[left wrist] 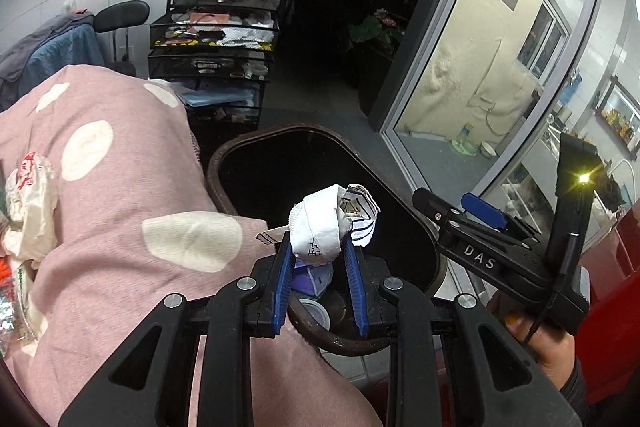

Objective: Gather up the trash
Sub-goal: 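Lower the white paper into the bin and open the left tool, then grasp the orange peel with the left tool while the right tool grasps the clear wrapper, then carry the clear wrapper over the brown bin and open the right tool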

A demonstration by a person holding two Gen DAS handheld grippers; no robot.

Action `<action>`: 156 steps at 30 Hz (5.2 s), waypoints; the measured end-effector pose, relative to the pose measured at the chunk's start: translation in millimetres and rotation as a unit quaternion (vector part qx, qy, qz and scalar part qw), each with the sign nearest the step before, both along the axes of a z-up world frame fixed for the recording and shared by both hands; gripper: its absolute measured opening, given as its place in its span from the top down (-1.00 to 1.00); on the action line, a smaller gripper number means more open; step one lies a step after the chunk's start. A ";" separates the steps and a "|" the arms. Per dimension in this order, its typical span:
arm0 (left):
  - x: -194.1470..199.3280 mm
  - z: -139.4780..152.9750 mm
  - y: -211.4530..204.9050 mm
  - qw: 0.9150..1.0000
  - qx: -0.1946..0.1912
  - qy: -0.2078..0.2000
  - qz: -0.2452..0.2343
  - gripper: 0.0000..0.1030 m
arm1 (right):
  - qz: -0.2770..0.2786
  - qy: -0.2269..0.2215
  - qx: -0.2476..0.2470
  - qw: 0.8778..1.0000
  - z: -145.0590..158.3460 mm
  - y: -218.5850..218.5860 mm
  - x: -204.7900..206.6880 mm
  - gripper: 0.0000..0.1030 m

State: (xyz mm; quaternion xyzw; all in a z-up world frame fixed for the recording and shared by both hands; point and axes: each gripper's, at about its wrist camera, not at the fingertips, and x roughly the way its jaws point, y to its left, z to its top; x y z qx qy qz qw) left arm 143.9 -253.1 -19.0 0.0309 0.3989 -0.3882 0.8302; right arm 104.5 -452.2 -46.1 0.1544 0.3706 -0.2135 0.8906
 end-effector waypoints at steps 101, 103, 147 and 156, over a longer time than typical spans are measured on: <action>42.6 -9.7 342.0 0.936 0.056 -0.015 0.346 0.48 | 0.503 0.049 -0.004 0.863 15.2 334.9 100.1 0.75; 32.2 -5.5 342.1 0.936 0.045 -0.020 0.349 0.48 | 0.495 0.042 0.004 0.868 18.9 328.8 96.2 0.75; -49.8 25.9 170.9 0.982 -0.024 -0.085 0.165 0.48 | 0.212 -0.011 0.053 0.976 20.5 99.7 27.3 0.75; -49.4 21.7 138.8 0.989 -0.020 -0.081 0.126 0.48 | 0.165 0.015 0.058 0.984 -2.9 70.5 32.6 0.74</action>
